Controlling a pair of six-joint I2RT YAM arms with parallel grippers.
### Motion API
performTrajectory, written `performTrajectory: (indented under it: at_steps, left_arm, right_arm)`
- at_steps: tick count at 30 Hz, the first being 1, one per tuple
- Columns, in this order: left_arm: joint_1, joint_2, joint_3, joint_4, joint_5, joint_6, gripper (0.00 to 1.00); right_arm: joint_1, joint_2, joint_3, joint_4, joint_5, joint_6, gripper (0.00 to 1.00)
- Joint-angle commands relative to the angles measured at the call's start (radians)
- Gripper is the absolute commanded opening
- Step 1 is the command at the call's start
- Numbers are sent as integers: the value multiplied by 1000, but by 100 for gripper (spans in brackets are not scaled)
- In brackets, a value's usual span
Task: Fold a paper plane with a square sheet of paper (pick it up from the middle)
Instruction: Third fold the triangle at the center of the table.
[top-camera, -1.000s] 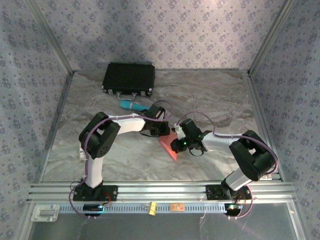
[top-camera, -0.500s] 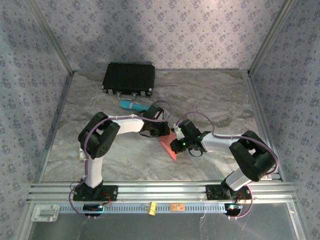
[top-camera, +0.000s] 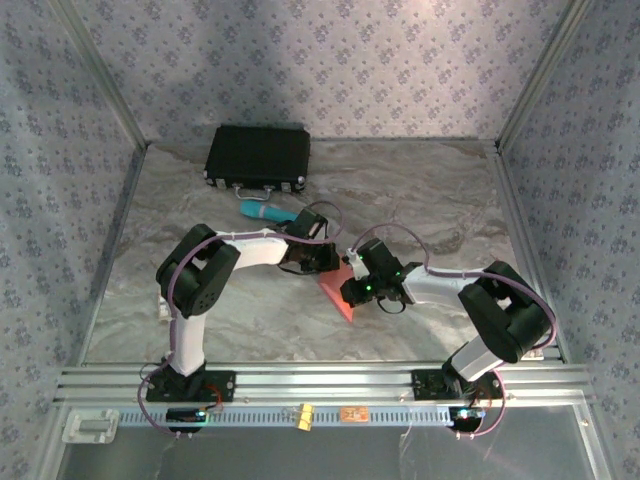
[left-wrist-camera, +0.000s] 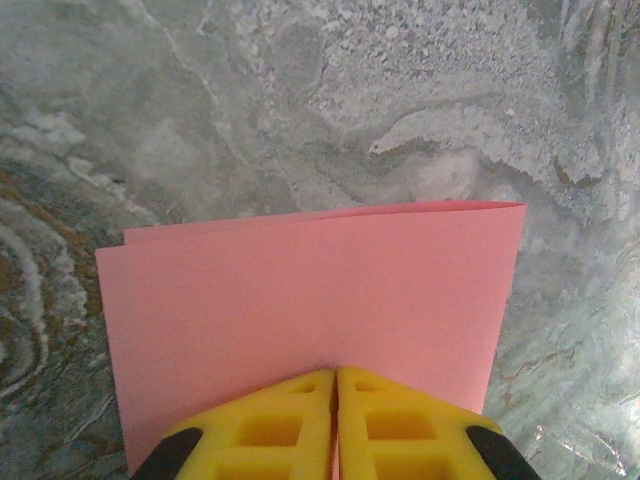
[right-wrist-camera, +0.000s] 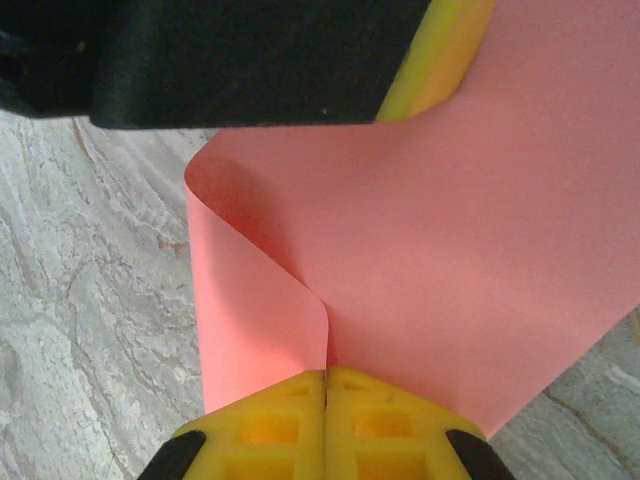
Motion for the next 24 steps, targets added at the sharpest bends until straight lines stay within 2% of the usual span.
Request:
performTrajectory:
  at_steps: [1,24]
  left_arm:
    - [-8,67,-45,-116,-52,1,10]
    - [-4,47,-43,-138,-84,-7,10]
  right_arm:
    - [-7,-29,2,-28,-18,3,0]
    - [-19,-18,-21,-23,29,21,0]
